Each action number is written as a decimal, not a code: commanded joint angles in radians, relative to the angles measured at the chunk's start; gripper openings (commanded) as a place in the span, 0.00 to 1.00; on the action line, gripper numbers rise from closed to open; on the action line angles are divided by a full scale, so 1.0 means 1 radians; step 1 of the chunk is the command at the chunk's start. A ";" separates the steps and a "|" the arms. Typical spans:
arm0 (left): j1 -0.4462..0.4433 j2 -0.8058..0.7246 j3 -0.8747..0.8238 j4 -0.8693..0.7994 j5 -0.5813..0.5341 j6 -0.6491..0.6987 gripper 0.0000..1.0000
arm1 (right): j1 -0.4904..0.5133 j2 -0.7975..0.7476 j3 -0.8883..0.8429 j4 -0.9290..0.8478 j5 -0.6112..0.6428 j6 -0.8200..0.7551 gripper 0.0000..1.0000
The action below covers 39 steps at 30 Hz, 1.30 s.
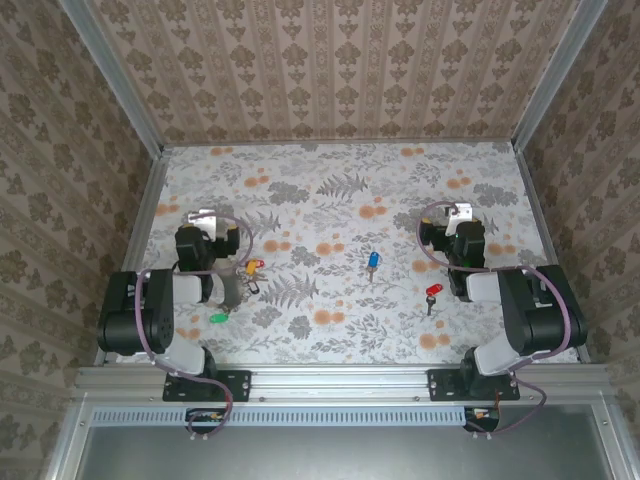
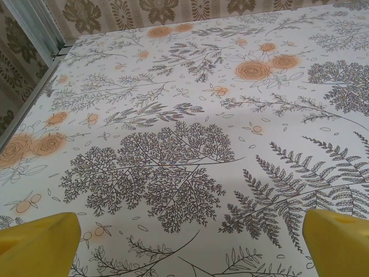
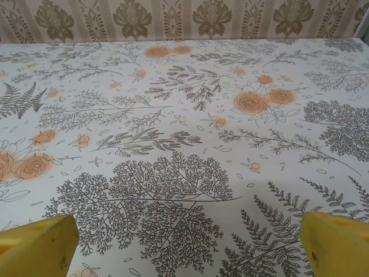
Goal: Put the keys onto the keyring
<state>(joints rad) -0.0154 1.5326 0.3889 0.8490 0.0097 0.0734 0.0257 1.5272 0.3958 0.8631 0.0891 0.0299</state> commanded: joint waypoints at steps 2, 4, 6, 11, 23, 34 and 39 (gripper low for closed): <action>-0.002 0.003 0.021 -0.005 -0.010 -0.017 1.00 | -0.004 0.002 0.012 -0.009 -0.022 -0.005 1.00; -0.003 0.004 0.021 -0.005 -0.010 -0.016 1.00 | -0.004 0.002 0.011 -0.010 -0.022 -0.005 1.00; -0.003 0.003 0.021 -0.005 -0.010 -0.017 1.00 | -0.004 0.002 0.011 -0.010 -0.022 -0.004 1.00; -0.002 0.003 0.022 -0.005 -0.010 -0.016 1.00 | -0.010 0.001 0.012 -0.013 -0.031 -0.002 1.00; -0.002 0.001 0.015 0.003 0.003 -0.011 1.00 | -0.011 0.002 0.014 -0.014 -0.034 -0.001 1.00; 0.003 -0.113 -0.004 -0.062 0.018 -0.017 1.00 | -0.006 -0.018 0.006 -0.017 -0.065 -0.020 1.00; 0.066 -0.336 0.087 -0.509 -0.077 -0.266 1.00 | 0.002 -0.182 0.115 -0.369 -0.062 0.011 1.00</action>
<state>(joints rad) 0.0189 1.2877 0.4038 0.6250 -0.0006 -0.0193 0.0235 1.4559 0.4152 0.7238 0.0402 0.0238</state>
